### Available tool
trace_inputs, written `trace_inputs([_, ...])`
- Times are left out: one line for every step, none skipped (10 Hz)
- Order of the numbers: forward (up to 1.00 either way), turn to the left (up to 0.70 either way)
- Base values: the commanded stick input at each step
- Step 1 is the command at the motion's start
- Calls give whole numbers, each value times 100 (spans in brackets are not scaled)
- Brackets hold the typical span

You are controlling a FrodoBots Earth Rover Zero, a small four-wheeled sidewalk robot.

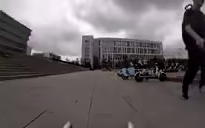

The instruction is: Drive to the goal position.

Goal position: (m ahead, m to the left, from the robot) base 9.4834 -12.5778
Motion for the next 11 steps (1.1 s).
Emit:
trace_inputs([50,1])
trace_inputs([50,1])
trace_inputs([50,1])
trace_inputs([50,1])
trace_inputs([50,1])
trace_inputs([50,1])
trace_inputs([50,1])
trace_inputs([50,1])
trace_inputs([50,6])
trace_inputs([50,25])
trace_inputs([50,26])
